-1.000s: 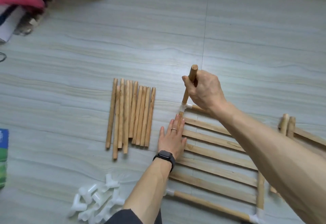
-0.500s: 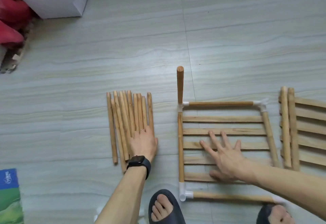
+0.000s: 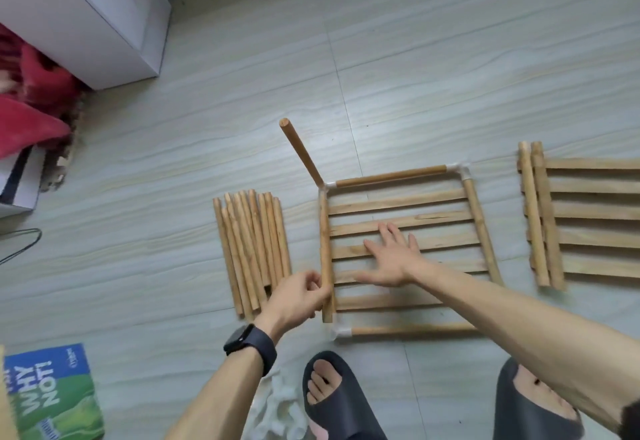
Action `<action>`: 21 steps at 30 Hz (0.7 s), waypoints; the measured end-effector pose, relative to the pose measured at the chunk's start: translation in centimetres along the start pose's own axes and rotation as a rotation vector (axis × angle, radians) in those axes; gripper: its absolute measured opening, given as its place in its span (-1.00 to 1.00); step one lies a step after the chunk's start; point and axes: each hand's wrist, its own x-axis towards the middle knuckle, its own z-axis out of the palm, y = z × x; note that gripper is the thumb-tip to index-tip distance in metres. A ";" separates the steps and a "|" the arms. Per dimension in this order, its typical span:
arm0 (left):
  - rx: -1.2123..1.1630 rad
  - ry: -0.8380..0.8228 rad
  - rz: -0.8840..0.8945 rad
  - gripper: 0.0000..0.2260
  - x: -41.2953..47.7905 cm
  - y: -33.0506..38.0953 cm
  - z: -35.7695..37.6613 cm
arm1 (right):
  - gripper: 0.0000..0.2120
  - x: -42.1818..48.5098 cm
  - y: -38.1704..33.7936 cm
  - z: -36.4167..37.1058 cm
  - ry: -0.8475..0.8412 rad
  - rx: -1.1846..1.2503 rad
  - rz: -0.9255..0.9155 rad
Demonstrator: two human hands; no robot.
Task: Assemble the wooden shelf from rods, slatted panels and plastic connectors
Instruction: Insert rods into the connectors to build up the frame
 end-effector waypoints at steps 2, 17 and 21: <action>0.215 -0.023 0.079 -0.85 -0.6 2.0 0.0 | -0.20 -0.8 -0.2 -1.3 0.075 0.550 -0.039; 0.773 0.039 0.319 -0.33 9.7 15.0 8.5 | -0.61 -12.6 17.8 -8.3 0.898 1.423 0.235; 0.703 -0.086 0.137 -0.16 12.0 12.0 14.2 | -0.62 -13.0 20.4 -10.9 1.079 1.199 0.248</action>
